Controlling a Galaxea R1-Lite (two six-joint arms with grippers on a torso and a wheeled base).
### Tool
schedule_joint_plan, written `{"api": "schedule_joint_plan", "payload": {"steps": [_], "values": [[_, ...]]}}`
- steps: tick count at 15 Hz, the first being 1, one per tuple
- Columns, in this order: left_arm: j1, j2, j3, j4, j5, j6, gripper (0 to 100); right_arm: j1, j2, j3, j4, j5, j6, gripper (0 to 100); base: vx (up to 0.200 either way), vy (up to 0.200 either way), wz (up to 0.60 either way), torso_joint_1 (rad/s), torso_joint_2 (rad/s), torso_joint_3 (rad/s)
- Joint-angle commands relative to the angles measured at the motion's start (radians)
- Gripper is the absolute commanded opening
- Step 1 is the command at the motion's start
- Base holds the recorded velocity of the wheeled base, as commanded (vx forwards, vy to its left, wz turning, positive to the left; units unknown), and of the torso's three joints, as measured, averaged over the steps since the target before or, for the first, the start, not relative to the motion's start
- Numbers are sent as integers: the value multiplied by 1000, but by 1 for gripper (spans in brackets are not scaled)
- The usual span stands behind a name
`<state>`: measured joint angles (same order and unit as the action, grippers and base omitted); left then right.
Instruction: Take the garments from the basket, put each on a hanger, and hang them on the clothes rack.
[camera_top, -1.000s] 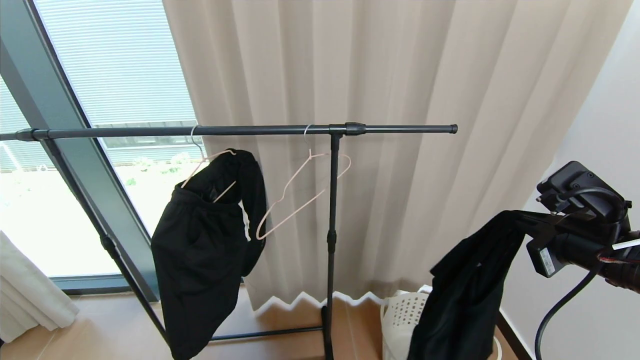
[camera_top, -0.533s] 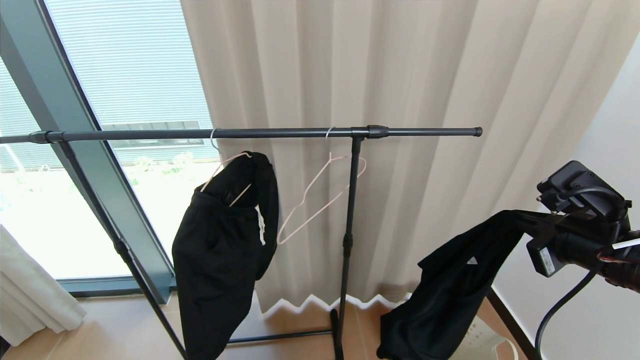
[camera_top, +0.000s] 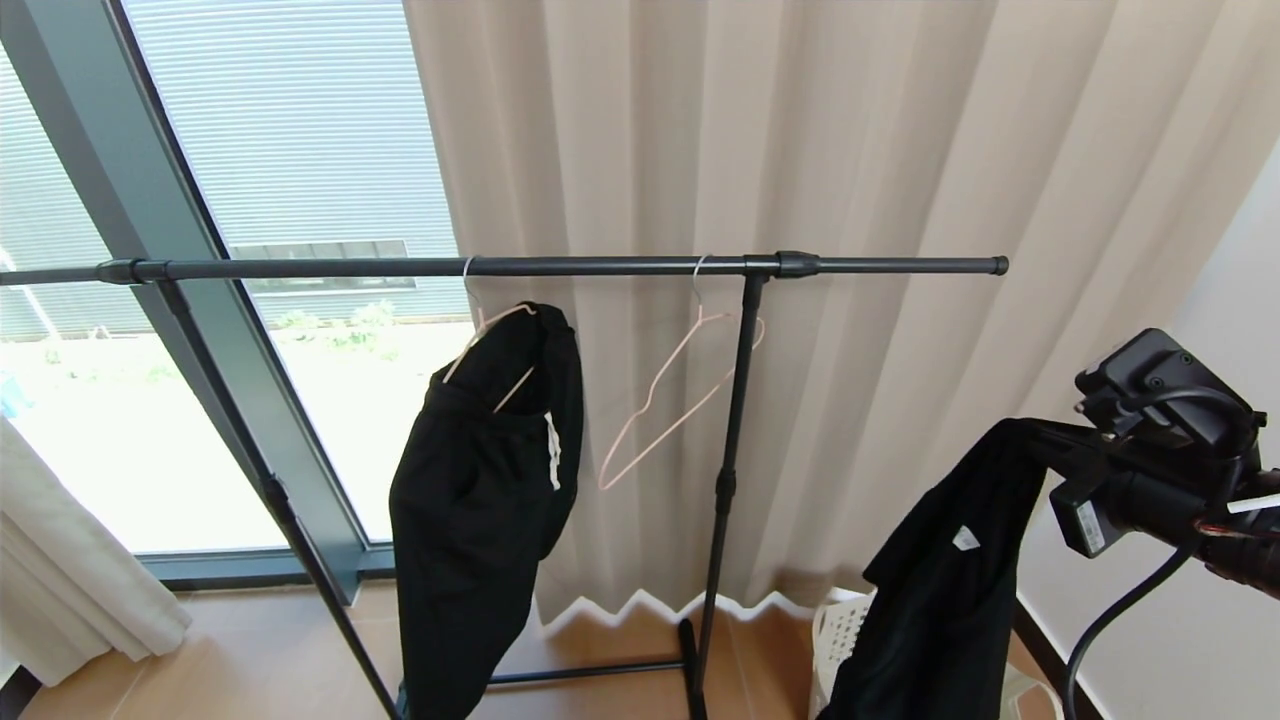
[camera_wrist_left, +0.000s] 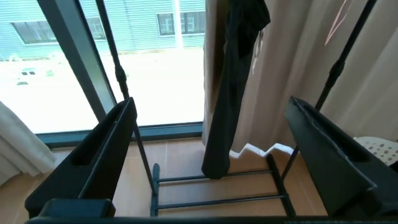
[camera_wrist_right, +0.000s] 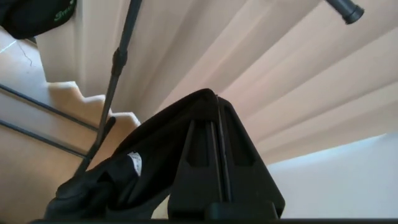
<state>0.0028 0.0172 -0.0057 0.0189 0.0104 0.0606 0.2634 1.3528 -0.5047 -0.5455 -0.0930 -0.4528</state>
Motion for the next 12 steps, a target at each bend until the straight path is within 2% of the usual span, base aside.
{"api": "schedule_joint_plan", "payload": {"steps": [1,3,4,5,6,7,8,9,10,11,12], "values": [[34,66,-2,1,0,7,100,54,0,18,-22,10,2,0,0,0,0,0,0,0],[59,153,-16,22,-12,-12,100,71,14,8,-17,44,54,0,0,0,0,0,0,0],[31,237,-42,36,-67,-94,100,112,55,-54,42,68,172,0,0,0,0,0,0,0],[20,322,-94,64,-93,-194,100,149,75,-124,131,68,256,0,0,0,0,0,0,0],[2,415,-177,116,-150,-317,100,166,103,-213,246,67,371,0,0,0,0,0,0,0],[-37,489,-261,176,-242,-387,100,175,120,-293,338,61,454,0,0,0,0,0,0,0],[-72,552,-330,230,-294,-440,100,178,124,-351,407,59,494,0,0,0,0,0,0,0],[-133,650,-382,236,-303,-466,100,185,124,-383,450,44,503,0,0,0,0,0,0,0],[-144,662,-390,236,-302,-469,100,185,124,-387,452,39,503,0,0,0,0,0,0,0],[-273,791,-490,236,-300,-486,100,201,141,-408,452,-4,502,0,0,0,0,0,0,0],[-317,906,-554,234,-274,-499,100,217,180,-445,453,-21,503,0,0,0,0,0,0,0]]}}
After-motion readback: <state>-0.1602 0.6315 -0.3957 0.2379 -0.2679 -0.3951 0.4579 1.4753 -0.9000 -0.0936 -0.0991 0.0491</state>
